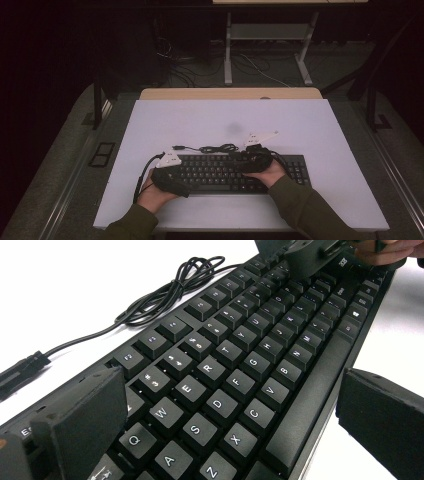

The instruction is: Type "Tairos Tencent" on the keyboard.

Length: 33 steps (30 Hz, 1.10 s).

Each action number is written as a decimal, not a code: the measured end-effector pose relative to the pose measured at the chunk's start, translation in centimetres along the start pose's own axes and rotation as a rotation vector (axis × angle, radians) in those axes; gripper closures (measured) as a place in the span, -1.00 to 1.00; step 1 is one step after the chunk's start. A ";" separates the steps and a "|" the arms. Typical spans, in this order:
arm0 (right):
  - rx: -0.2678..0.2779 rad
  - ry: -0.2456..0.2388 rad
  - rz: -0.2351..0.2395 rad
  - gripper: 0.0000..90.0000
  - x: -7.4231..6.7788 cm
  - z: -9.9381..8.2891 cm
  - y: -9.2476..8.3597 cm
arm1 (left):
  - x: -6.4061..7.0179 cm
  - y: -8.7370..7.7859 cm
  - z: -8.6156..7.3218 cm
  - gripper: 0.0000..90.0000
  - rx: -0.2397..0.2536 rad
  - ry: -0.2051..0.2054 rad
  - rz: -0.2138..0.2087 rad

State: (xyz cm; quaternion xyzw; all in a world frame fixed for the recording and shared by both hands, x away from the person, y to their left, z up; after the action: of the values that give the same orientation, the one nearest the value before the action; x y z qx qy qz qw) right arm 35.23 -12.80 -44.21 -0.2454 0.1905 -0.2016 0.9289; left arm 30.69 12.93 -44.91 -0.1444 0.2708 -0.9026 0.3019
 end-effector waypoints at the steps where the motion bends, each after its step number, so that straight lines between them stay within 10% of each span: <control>1: 0.004 0.003 0.002 0.04 0.0 0.0 -0.1 | -0.1 0.0 0.0 -1.00 0.001 -0.001 -0.001; 12: 0.077 0.008 -0.030 -0.39 0.8 0.3 -1.2 | -0.1 -0.3 0.0 -1.00 0.008 -0.007 -0.003; 33: 0.086 0.011 -0.023 -0.50 1.1 0.0 -1.5 | -0.8 -0.1 1.7 -0.69 0.046 0.006 0.028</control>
State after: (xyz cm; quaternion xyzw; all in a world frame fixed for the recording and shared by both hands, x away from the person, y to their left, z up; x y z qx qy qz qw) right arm 35.76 -14.46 -43.67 -0.2065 0.1838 -0.2215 0.9351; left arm 31.95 12.81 -43.52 -0.1308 0.2528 -0.9047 0.3171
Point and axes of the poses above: each handheld gripper's, and its own axes: y roughly forward along the jaws, z roughly out of its top, x roughly to its right, the point moved 3 cm from there along y, roughly forward along the jaws, and after that the axes turned 2 degrees about z, right-handed, at the moved point
